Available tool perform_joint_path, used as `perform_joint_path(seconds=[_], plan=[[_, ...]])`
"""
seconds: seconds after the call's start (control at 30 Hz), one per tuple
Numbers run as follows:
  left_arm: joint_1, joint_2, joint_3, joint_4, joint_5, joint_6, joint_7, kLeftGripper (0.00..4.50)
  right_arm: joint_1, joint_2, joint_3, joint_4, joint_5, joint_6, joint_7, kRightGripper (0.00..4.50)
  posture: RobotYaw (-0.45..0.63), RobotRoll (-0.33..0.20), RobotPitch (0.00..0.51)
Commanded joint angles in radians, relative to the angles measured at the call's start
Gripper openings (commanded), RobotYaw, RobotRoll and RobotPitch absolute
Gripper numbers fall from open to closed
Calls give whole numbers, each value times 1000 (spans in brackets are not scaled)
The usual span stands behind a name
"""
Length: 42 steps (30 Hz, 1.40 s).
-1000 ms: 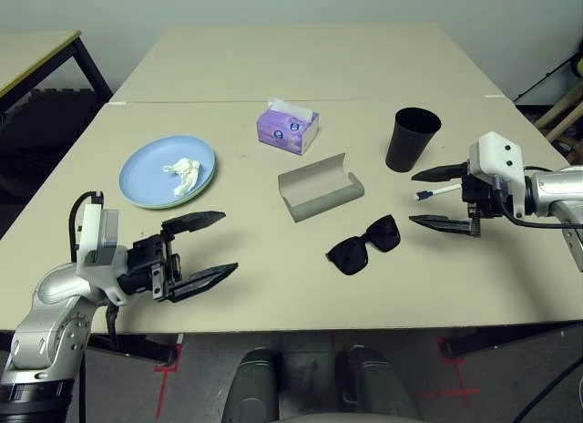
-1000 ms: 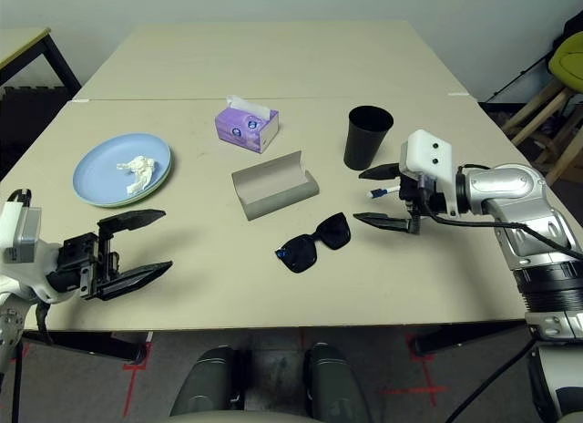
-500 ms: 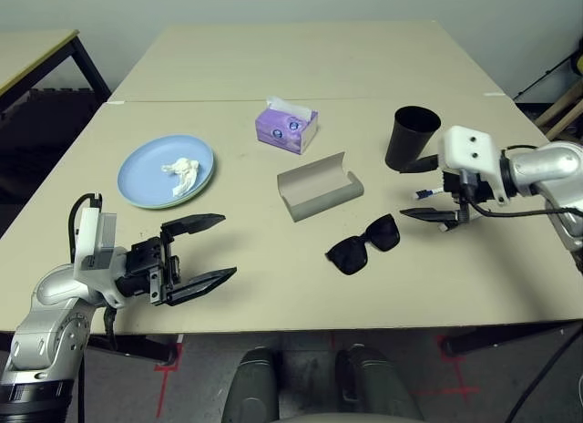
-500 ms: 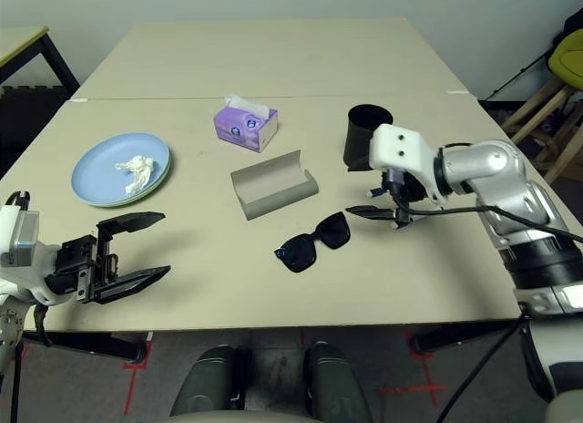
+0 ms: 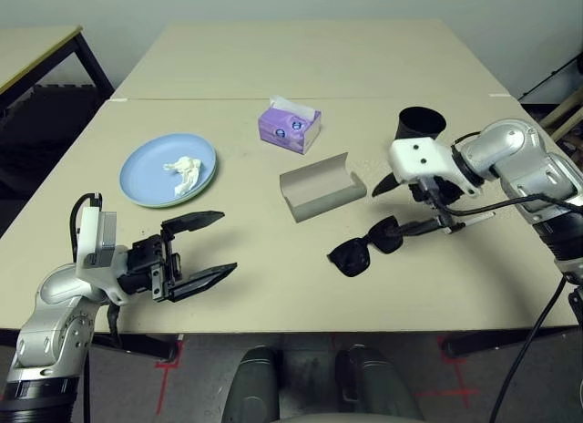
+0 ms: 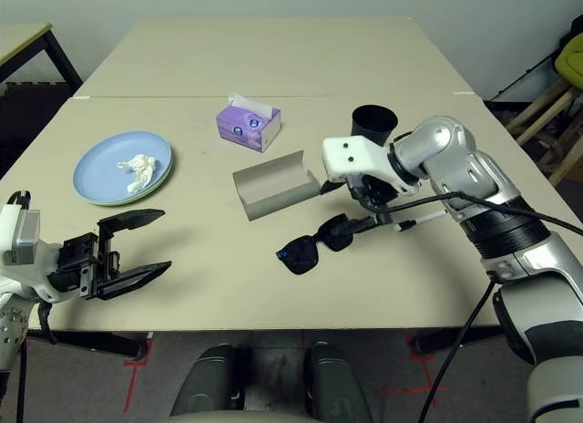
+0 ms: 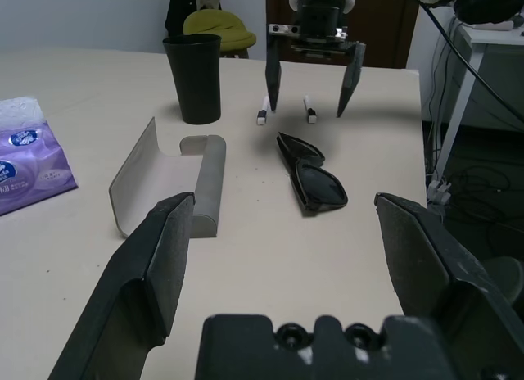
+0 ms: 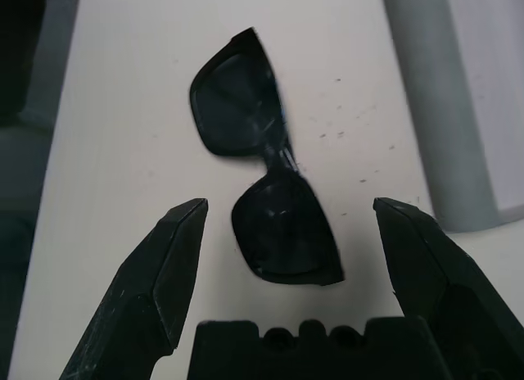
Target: Organize and tidy the items on the table.
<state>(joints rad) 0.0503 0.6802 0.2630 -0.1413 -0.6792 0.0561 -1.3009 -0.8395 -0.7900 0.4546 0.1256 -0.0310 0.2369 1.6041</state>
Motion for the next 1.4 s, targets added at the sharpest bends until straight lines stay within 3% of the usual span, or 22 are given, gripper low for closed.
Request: perform_joint_path(seconds=[0.03,0.4,0.8,1.4], plan=[[-7,-4,-12,0,17,-5,3,4478,-19,8,33,-11,-25,-20,10,4500,110,0,68],[-8,-6,-16,-24,15,1,22,4478,-20,50,92,-27,-71,-67,10,4500,121,0,65],[-4,-9,-29,-63,19,17,66,4478,-25,112,154,4,-199,-157,-13,4500,136,0,69],[-9,-17,-61,-96,28,21,128,4478,-44,144,171,28,-311,-206,-38,4500,147,0,70]])
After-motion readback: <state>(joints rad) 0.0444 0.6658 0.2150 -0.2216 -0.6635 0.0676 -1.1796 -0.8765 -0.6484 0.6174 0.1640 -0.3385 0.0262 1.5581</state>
